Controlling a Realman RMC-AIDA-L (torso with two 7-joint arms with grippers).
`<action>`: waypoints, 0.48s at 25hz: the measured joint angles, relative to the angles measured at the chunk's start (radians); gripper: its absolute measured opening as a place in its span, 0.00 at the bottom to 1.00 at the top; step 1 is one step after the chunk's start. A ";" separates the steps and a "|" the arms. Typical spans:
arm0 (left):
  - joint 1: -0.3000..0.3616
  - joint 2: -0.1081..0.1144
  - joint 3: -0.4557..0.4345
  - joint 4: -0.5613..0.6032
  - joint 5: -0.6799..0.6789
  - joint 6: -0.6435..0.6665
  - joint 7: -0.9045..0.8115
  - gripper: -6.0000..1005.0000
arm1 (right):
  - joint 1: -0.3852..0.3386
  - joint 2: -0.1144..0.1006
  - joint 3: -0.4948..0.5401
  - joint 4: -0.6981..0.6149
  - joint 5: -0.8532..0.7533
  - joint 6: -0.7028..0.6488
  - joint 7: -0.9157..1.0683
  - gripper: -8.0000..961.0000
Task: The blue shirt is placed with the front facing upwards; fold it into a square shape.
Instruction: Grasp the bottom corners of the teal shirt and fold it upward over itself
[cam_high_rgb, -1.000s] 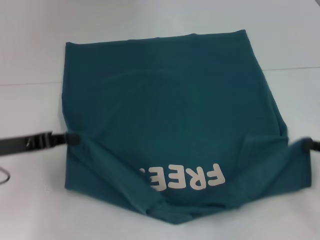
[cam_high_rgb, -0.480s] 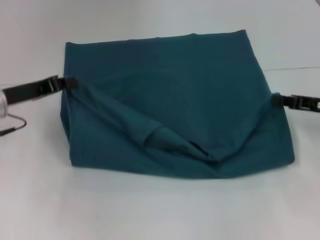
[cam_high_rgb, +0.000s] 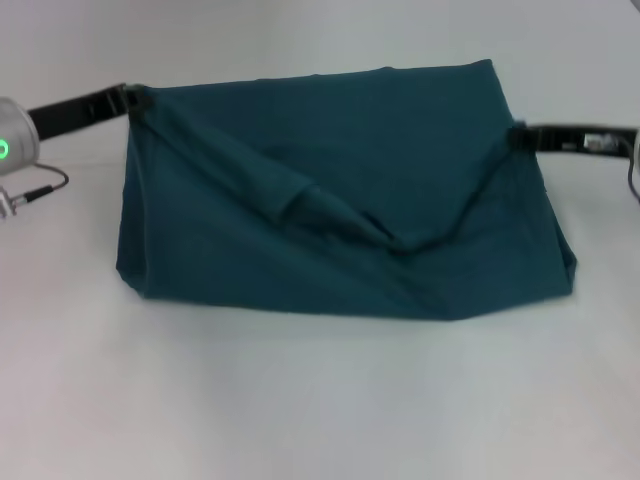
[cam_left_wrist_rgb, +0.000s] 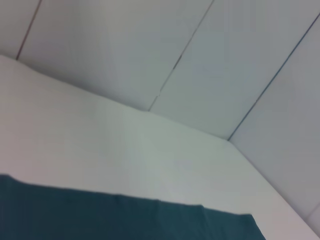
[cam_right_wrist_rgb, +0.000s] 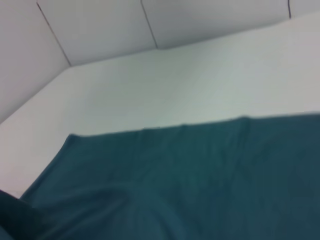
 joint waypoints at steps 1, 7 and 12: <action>-0.008 0.002 0.000 0.000 -0.002 -0.009 -0.003 0.01 | 0.009 -0.007 -0.001 0.002 0.000 0.007 0.006 0.04; -0.034 0.010 0.012 -0.001 -0.033 -0.052 -0.007 0.01 | 0.046 -0.045 -0.006 0.010 0.001 0.017 0.033 0.04; -0.035 -0.003 0.017 -0.029 -0.051 -0.108 0.000 0.01 | 0.050 -0.051 -0.015 0.031 0.000 0.048 0.037 0.04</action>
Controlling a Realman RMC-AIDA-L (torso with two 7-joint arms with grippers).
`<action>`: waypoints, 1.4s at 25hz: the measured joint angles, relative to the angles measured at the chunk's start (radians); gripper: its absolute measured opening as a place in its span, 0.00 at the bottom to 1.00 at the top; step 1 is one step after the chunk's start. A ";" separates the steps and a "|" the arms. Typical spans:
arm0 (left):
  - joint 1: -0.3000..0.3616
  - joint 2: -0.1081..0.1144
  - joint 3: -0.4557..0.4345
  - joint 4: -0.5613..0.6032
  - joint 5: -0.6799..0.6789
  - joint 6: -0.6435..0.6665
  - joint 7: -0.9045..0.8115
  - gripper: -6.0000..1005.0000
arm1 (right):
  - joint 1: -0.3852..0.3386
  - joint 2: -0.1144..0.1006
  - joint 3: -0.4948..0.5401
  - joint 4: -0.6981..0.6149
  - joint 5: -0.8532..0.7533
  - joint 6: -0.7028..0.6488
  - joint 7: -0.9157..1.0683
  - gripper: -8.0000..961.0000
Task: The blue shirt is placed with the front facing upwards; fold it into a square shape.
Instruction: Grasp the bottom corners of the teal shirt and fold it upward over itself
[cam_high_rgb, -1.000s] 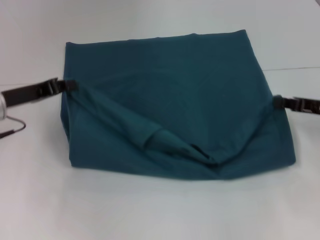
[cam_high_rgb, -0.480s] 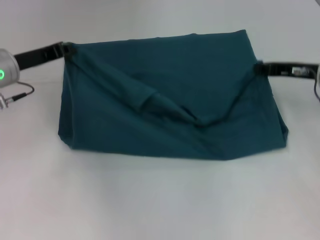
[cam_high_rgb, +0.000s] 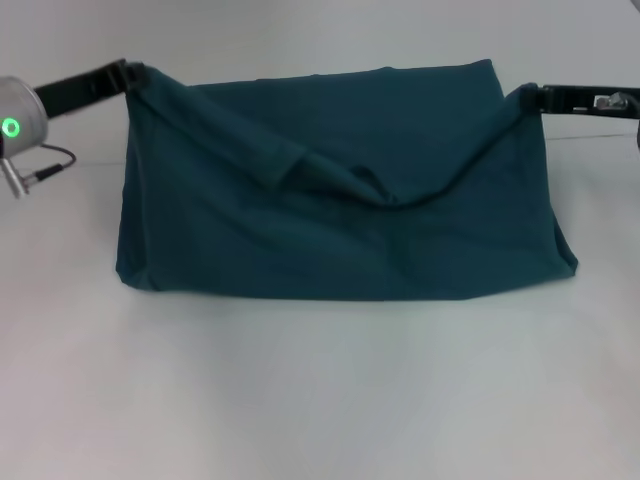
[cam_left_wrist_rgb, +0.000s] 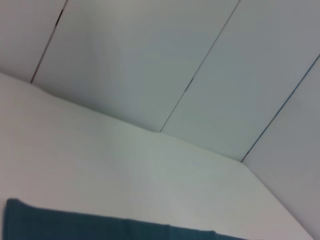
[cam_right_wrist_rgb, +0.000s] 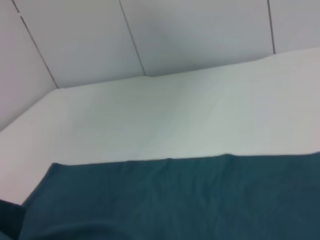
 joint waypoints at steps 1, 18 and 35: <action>0.000 -0.003 0.002 -0.007 -0.002 -0.008 0.001 0.01 | 0.000 0.000 -0.004 0.010 0.000 0.008 0.000 0.04; 0.010 -0.035 0.006 -0.025 -0.002 -0.075 0.003 0.01 | 0.007 0.004 -0.030 0.088 0.000 0.127 -0.009 0.04; 0.026 -0.048 0.008 -0.037 -0.012 -0.074 0.013 0.06 | 0.007 0.010 -0.042 0.116 -0.002 0.136 -0.003 0.04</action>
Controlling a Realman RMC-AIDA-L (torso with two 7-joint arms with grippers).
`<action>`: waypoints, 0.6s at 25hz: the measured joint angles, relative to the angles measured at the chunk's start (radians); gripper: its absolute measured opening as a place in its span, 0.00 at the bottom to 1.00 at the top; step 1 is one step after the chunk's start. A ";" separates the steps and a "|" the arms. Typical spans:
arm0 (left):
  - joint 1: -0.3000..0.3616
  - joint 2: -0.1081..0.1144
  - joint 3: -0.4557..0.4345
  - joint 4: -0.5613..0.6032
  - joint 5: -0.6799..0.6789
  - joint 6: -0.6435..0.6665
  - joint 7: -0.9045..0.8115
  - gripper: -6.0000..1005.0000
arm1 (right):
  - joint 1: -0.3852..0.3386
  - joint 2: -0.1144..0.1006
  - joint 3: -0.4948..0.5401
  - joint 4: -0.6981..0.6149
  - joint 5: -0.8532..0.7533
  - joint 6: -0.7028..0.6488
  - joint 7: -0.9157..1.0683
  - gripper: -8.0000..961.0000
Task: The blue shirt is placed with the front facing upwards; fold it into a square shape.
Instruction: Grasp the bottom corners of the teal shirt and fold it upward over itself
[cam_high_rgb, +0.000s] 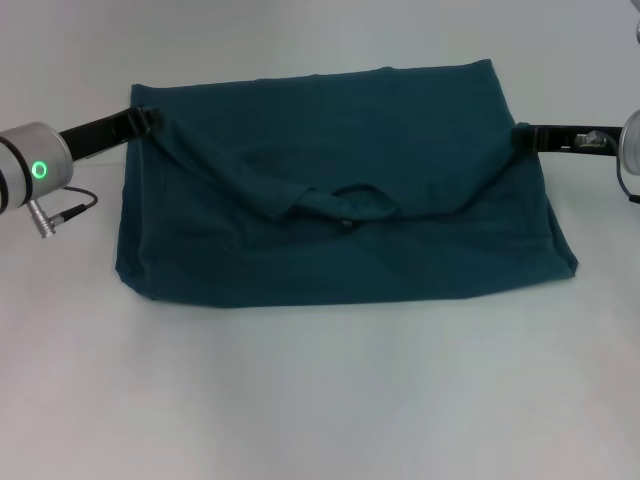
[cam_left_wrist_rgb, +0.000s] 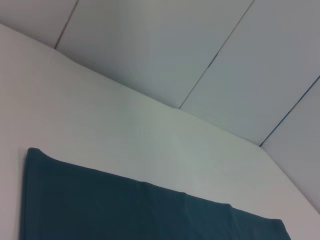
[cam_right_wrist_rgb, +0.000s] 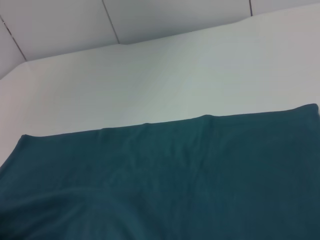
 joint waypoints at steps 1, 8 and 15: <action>0.001 -0.001 0.000 0.000 -0.001 0.001 0.001 0.06 | -0.001 0.001 0.000 0.000 0.000 0.000 -0.001 0.04; 0.008 -0.019 0.000 0.004 -0.001 0.006 0.023 0.09 | -0.008 0.017 0.003 -0.006 0.006 0.007 0.002 0.04; 0.020 -0.021 0.000 0.018 -0.002 0.009 0.026 0.13 | -0.022 0.016 0.001 -0.020 0.005 0.012 0.002 0.16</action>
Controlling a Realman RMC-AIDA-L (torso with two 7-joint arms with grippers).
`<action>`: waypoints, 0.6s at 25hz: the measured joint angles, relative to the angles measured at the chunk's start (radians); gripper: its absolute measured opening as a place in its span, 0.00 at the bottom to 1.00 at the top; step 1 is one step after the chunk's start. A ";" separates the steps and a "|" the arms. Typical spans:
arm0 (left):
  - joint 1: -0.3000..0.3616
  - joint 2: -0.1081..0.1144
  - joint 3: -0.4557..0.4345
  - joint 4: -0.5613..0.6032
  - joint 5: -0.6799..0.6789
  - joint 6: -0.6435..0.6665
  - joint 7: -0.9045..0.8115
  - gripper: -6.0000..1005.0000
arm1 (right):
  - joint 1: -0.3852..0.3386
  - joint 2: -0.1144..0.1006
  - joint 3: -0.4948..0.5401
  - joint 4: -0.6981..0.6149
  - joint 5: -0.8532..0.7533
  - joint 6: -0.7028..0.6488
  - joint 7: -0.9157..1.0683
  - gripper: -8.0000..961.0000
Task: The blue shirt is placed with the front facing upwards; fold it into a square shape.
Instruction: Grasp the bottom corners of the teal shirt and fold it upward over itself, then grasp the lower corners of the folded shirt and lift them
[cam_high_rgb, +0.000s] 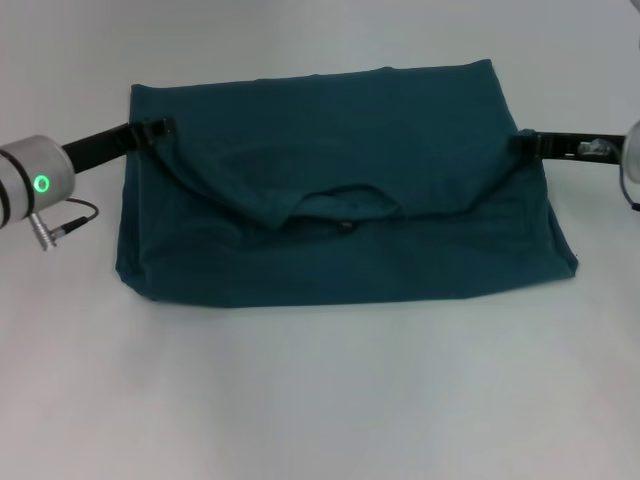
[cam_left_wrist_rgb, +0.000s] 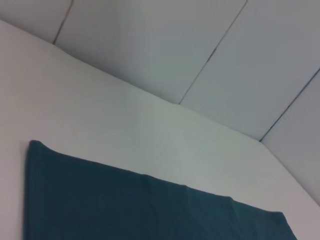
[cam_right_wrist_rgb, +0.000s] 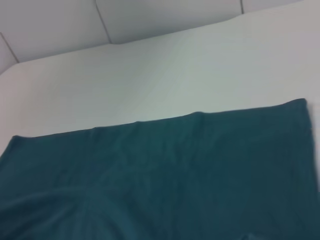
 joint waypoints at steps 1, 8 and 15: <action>0.003 0.000 0.000 0.006 -0.001 0.001 -0.001 0.18 | -0.007 -0.002 0.001 -0.013 0.001 0.003 0.001 0.18; 0.042 -0.002 0.000 0.086 -0.069 0.041 0.002 0.59 | -0.020 -0.007 0.000 -0.063 0.001 -0.004 0.029 0.49; 0.092 -0.003 0.003 0.134 -0.130 0.107 0.001 0.81 | -0.031 -0.009 -0.001 -0.085 -0.004 -0.016 0.030 0.62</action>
